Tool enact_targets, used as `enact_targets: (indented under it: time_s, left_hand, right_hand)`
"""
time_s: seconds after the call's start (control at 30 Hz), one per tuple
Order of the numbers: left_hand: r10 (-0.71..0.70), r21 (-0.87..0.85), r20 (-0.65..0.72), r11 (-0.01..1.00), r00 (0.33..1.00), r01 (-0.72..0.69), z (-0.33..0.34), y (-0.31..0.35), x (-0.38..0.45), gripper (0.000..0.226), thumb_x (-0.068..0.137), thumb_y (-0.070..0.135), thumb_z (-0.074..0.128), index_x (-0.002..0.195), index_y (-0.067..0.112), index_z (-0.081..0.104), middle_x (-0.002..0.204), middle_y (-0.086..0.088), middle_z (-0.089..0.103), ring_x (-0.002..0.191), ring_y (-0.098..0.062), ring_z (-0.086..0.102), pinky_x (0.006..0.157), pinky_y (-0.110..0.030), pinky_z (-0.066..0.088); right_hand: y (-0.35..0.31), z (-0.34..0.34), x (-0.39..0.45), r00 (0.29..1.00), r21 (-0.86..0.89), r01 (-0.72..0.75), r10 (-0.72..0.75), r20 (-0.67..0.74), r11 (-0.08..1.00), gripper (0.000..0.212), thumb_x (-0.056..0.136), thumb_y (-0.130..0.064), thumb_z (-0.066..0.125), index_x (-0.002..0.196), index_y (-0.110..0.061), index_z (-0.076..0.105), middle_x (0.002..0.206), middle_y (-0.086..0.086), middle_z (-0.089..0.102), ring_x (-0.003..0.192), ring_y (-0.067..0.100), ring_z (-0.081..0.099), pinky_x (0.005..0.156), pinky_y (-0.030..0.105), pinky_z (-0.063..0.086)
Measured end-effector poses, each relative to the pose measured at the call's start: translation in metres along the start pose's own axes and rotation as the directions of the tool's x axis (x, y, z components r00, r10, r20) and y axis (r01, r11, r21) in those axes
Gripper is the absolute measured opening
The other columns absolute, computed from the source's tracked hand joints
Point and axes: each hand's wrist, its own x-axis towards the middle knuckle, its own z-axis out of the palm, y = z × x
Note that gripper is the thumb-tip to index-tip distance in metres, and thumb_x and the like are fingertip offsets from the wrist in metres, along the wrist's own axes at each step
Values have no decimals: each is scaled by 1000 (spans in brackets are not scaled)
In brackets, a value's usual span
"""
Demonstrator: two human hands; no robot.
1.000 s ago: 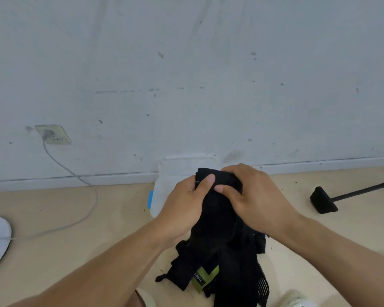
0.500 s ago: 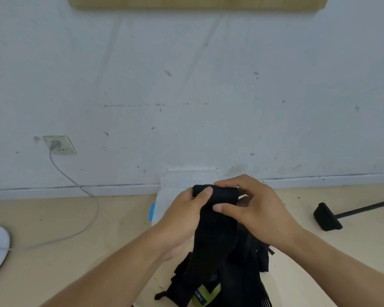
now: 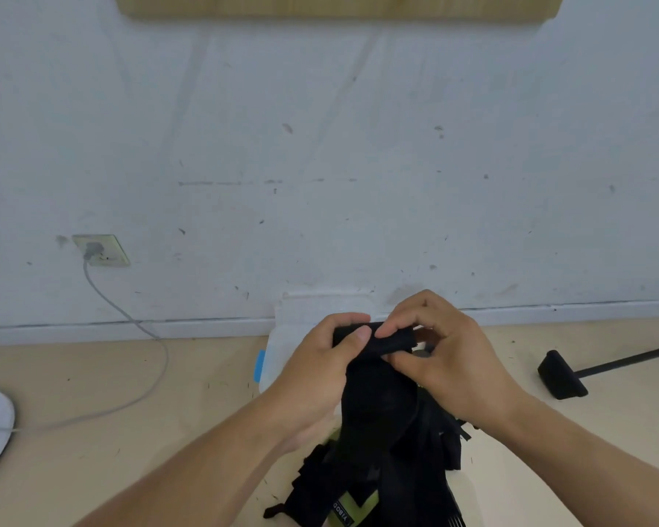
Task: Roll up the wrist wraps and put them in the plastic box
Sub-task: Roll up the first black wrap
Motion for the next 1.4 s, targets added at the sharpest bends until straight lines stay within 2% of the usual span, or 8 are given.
enact_targets:
  time_s: [0.2,0.37,0.47,0.57,0.63,0.73,1.17,1.4]
  left_hand:
    - [129,109,-19,986,991,-126,-2,7,-4,23,103,28,63,121,42,65,117,0,73,104,-16,75,80,-27,62]
    - [73,-15,10,997,997,-73,3,7,-7,24,104,28,61,127,35,65,119,2,76,108,-15,74,88,-31,61]
    - [67,-42,22,997,998,-66,7,2,-9,23,104,31,61,127,30,66,119,3,76,114,-15,72,104,-40,56]
    - [102,26,37,994,994,-103,8,0,-11,23,104,29,61,127,29,66,116,8,77,112,-9,72,100,-31,56]
    - [117,86,48,989,992,-121,8,0,-11,22,104,27,62,125,31,66,114,8,77,108,-8,73,93,-26,58]
    - [119,178,40,976,992,-124,8,1,-11,22,102,33,64,123,38,63,112,10,75,104,-8,73,95,-32,60]
    - [-125,-82,56,988,991,129,11,6,-11,43,101,53,57,131,23,65,121,-4,76,113,-22,74,100,-45,59]
    - [-86,-48,14,995,996,86,2,11,-7,23,104,32,61,125,23,64,120,-4,75,112,-20,72,98,-39,59]
  right_hand:
    - [-2,-10,2,958,120,-279,267,106,953,41,71,-44,89,109,-48,73,102,-8,76,87,18,75,91,42,60]
    - [-9,-5,-3,948,177,-282,246,201,943,36,93,-43,68,128,-42,67,102,0,79,97,19,76,100,43,57]
    - [-14,4,-12,938,-106,-275,291,186,956,70,96,-63,44,159,-49,16,75,-27,66,80,-6,65,84,12,50]
    - [-18,10,-18,915,-199,-314,351,198,929,74,106,-52,35,157,-40,-16,47,-17,49,51,-1,53,55,13,40]
    - [-18,4,-16,929,-219,-279,320,185,935,65,105,-49,44,160,-42,10,59,-15,56,61,-2,59,61,13,45]
    - [-11,-5,-11,957,-149,-249,267,112,957,26,97,-43,65,122,-45,57,86,-20,70,80,0,67,70,14,51]
    - [-8,3,-9,976,-10,-218,218,25,976,31,90,-18,80,92,-44,62,79,4,73,67,27,68,64,36,59]
    - [-3,-8,-1,927,159,-366,344,147,917,37,73,-53,82,108,-46,74,94,8,78,88,27,76,99,49,56]
